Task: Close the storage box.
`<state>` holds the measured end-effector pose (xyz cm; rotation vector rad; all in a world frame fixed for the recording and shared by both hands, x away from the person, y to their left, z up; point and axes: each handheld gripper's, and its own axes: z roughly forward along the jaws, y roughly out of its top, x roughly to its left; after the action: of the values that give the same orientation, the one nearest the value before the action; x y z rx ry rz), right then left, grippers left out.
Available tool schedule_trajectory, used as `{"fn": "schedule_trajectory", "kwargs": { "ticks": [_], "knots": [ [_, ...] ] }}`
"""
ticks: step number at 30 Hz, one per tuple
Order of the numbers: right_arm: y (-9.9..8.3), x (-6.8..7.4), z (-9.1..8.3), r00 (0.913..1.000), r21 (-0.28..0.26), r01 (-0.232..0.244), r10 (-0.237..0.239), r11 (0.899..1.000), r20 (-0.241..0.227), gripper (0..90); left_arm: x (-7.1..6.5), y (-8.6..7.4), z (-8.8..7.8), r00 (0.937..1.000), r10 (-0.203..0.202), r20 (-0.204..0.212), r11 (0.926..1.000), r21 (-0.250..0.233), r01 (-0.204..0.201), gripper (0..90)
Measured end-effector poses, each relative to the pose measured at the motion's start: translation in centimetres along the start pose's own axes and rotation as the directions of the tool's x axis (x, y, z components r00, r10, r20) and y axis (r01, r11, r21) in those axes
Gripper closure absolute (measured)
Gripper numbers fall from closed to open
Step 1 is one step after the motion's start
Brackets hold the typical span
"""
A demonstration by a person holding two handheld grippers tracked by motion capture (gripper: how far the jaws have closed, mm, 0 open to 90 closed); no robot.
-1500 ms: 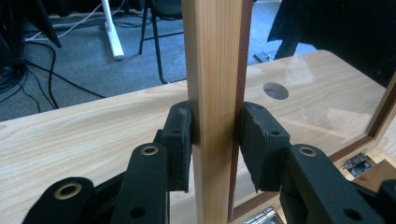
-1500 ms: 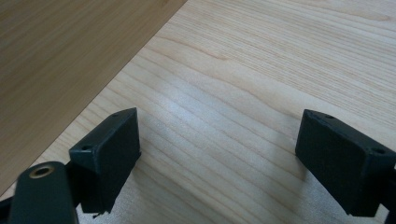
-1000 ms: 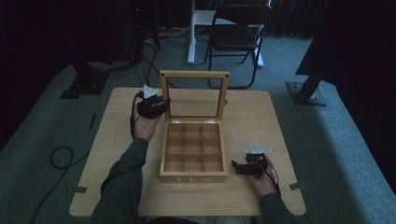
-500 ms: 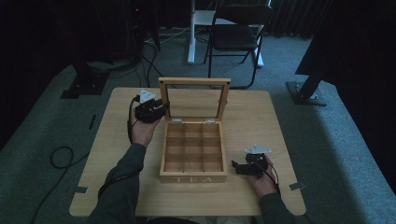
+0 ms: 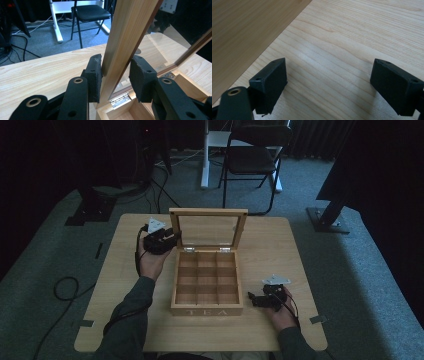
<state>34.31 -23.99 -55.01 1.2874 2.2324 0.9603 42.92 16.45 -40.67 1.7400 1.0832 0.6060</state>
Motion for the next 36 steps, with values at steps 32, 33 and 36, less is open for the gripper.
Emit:
{"fn": "schedule_trajectory", "kwargs": {
  "ticks": [32,33,36],
  "knots": [
    [0.0,0.0,0.0,1.0000,0.000,0.000,0.000,1.000,0.000,13.4,-0.8,-1.5,-1.9,0.9981,-0.042,0.045,0.9991,-0.001,0.042,59.8],
    [0.0,0.0,0.0,1.0000,0.000,0.000,0.000,1.000,0.000,13.4,-0.8,-1.6,-2.0,0.9979,-0.043,0.048,0.9991,-0.001,0.043,59.7],
    [0.0,0.0,0.0,1.0000,0.001,0.000,0.000,1.000,0.000,13.4,-0.8,-1.7,-2.1,0.9975,-0.044,0.055,0.9990,0.002,0.044,59.2]
  ]
}}
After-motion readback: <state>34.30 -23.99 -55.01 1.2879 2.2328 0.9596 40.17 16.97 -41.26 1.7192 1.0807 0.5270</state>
